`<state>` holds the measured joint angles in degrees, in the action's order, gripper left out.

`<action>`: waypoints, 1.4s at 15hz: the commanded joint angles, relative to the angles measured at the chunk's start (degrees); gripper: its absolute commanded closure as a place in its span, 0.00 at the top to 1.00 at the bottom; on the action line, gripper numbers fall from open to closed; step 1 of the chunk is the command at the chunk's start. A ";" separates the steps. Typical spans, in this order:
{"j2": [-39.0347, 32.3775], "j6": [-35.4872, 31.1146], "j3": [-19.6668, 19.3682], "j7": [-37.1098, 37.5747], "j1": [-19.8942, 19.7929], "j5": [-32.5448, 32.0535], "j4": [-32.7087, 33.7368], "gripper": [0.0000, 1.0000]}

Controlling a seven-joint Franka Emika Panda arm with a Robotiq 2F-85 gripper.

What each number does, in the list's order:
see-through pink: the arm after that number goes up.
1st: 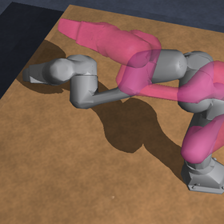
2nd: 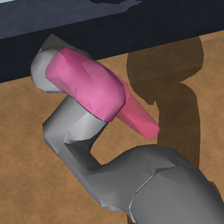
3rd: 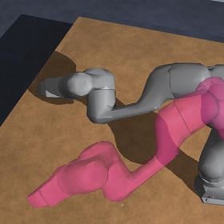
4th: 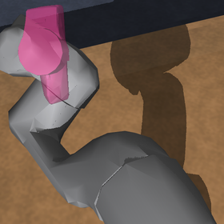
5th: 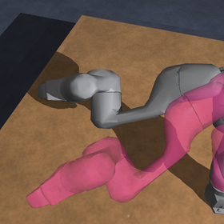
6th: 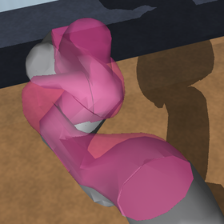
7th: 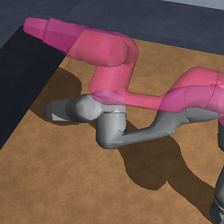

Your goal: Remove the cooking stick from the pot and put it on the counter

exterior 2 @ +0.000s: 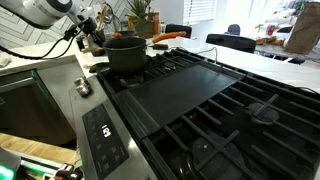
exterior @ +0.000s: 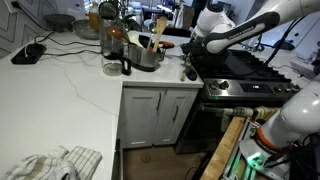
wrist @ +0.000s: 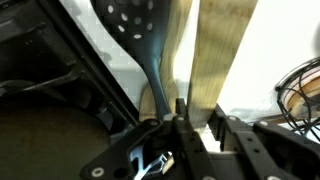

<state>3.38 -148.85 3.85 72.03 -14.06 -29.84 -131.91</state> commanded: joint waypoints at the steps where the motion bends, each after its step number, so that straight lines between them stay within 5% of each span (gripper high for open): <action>1: -5.07 -1.24 -2.27 10.96 3.20 -7.29 2.61 0.06; 7: -10.62 -1.08 -5.49 19.40 8.42 -12.13 6.33 0.06; 15: -13.72 -4.88 -7.81 16.37 13.08 -16.74 6.80 0.06; 21: -14.85 -5.66 -6.17 13.37 12.63 -17.79 6.85 0.06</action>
<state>-10.63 -152.76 -2.28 87.09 -1.21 -46.46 -125.06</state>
